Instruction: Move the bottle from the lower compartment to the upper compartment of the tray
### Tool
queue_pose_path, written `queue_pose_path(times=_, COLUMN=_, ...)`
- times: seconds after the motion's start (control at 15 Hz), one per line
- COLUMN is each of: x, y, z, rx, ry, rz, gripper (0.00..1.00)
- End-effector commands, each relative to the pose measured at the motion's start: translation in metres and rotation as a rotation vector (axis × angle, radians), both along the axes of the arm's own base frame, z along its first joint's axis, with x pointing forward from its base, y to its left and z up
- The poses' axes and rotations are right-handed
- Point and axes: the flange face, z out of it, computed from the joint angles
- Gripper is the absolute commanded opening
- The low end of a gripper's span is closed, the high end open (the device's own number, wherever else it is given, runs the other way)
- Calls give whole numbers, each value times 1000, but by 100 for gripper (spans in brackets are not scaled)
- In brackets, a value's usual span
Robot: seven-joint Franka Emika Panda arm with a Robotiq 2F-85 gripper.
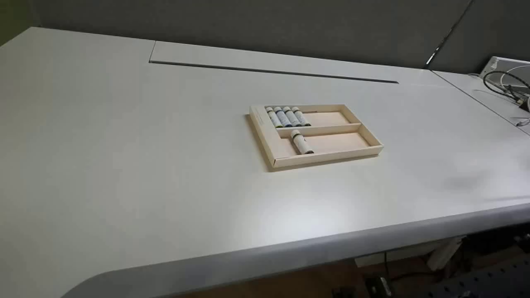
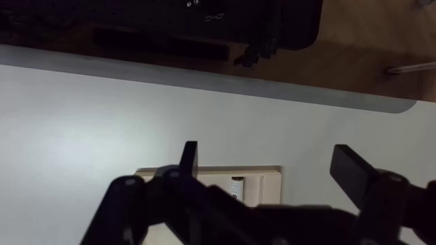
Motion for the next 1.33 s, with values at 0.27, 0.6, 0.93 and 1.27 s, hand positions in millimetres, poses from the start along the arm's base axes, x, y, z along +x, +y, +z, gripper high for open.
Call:
queue_pose_path(times=0.27, x=0, y=0, z=0, rx=0, ry=1, rz=0, gripper=100)
queue_pose_path(times=0.6, x=0, y=0, z=0, rx=0, ry=1, rz=0, gripper=100)
queue_pose_path(times=0.93, x=22, y=7, z=-1, rx=-45, ry=-49, rz=34, gripper=100)
queue_pose_path(times=1.27, x=67, y=31, z=-26, rx=-166, ry=-122, rz=115, gripper=75)
